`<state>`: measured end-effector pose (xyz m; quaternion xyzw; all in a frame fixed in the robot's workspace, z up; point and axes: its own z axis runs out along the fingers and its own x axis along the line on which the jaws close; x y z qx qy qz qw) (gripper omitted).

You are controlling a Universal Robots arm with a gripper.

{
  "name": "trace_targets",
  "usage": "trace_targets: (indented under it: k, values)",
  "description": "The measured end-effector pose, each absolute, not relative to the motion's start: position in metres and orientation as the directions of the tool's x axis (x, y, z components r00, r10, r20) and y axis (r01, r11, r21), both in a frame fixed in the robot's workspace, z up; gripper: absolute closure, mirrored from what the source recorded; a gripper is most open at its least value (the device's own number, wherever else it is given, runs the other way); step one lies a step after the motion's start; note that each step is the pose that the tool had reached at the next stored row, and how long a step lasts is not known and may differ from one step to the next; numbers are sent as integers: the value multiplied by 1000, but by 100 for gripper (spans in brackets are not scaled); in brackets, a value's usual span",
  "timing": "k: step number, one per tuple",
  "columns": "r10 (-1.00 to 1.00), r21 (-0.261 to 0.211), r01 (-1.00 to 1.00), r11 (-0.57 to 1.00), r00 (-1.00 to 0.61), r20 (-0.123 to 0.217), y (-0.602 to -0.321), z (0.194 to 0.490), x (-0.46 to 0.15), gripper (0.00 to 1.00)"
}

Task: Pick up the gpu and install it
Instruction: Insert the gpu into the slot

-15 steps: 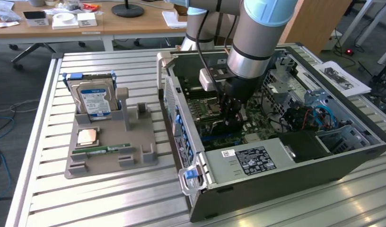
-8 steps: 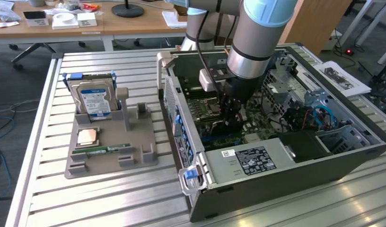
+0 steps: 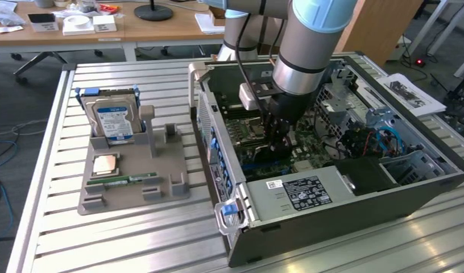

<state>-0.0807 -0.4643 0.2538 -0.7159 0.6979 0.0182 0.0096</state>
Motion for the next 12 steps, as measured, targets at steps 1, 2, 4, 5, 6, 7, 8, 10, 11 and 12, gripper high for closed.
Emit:
trace_targets:
  k: [1, 2, 4, 5, 6, 7, 8, 10, 11, 12]
  values:
    - [-999, 12, -1000, -26, 25, -39, -464, 254, -81, 73]
    - [-999, 12, -1000, -26, 25, -39, -464, 253, -81, 73]
    - [-999, 12, -1000, -26, 25, -39, -464, 253, -81, 73]
    - [-999, 12, -1000, -26, 26, -39, -464, 253, -81, 73]
    - [-999, 12, -1000, -26, 25, -40, -464, 253, -81, 73]
    - [-999, 11, -1000, -26, 25, -40, -464, 253, -81, 73]
    - [-999, 11, -1000, -26, 25, -40, -463, 253, -81, 73]
    - [-999, 12, -1000, -26, 25, -40, -463, 253, -82, 73]
    - [-999, 12, -1000, -26, 26, -40, -463, 253, -82, 73]
    - [-999, 12, -1000, -26, 26, -40, -463, 253, -82, 73]
